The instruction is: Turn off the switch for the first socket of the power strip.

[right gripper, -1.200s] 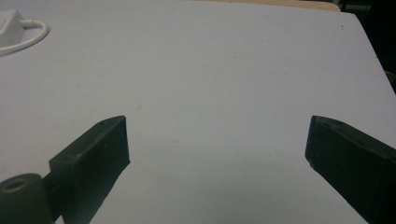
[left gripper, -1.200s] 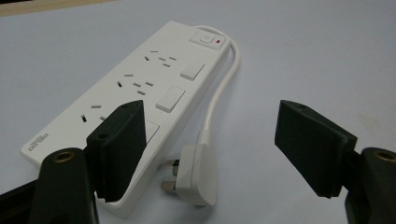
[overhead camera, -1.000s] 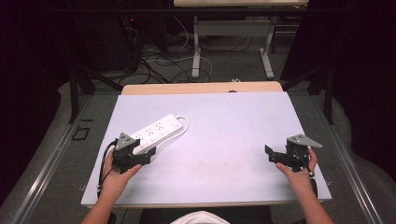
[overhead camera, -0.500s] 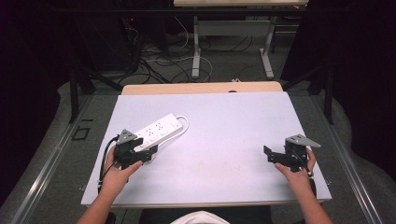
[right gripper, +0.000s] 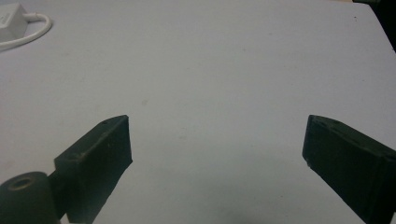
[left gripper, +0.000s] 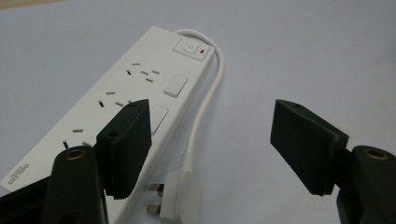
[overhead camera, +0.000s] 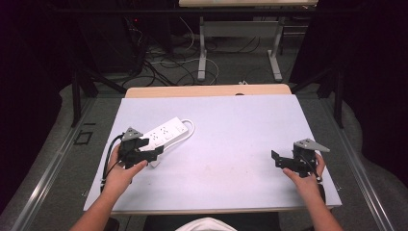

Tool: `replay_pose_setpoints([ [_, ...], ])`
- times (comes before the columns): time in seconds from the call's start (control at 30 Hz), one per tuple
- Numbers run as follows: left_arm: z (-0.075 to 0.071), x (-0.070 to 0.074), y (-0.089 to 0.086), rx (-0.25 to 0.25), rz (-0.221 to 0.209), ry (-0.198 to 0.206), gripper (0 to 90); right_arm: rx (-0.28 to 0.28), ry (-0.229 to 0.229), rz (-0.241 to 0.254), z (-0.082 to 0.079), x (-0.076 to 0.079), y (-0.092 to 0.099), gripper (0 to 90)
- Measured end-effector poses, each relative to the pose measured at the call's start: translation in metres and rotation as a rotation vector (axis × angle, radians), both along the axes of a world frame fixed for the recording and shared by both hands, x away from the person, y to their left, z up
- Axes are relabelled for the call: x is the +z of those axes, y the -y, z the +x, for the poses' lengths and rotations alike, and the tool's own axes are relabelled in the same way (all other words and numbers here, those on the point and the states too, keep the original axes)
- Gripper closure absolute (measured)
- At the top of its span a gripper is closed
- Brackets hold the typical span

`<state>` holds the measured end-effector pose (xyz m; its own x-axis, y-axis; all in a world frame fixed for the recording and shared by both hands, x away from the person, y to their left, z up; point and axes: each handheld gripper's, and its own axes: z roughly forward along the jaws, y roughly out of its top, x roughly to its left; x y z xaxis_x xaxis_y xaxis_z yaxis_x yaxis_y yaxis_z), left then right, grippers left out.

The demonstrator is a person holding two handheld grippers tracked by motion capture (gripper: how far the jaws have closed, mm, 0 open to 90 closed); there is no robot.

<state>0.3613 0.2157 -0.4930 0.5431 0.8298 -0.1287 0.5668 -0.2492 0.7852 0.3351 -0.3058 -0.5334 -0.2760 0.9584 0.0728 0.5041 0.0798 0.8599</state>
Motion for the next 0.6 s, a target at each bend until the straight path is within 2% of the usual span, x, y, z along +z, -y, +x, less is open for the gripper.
replay_pose_setpoints([
  [0.33, 0.005, 0.007, 0.000, 0.004, 0.006, -0.022, 26.5, 0.001, -0.004, -0.004, 0.000, 0.000, 0.000, 8.3],
  [0.37, 0.005, 0.010, 0.000, -0.005, 0.018, -0.036, 26.5, 0.001, -0.004, -0.004, 0.000, 0.000, 0.000, 8.3],
  [0.47, 0.008, 0.012, 0.001, 0.003, 0.017, -0.017, 26.3, 0.003, -0.003, -0.009, 0.000, 0.000, 0.001, 8.3],
  [0.5, 0.008, 0.015, 0.001, -0.008, 0.021, -0.034, 26.3, 0.003, -0.003, -0.009, 0.000, 0.000, 0.001, 8.3],
  [0.53, 0.009, 0.015, 0.002, -0.002, 0.014, -0.022, 26.3, 0.000, -0.006, -0.004, 0.000, 0.000, 0.000, 8.3],
  [0.6, 0.010, 0.018, 0.002, -0.014, 0.025, -0.029, 26.3, 0.003, -0.003, -0.007, 0.000, 0.000, 0.000, 8.3],
])
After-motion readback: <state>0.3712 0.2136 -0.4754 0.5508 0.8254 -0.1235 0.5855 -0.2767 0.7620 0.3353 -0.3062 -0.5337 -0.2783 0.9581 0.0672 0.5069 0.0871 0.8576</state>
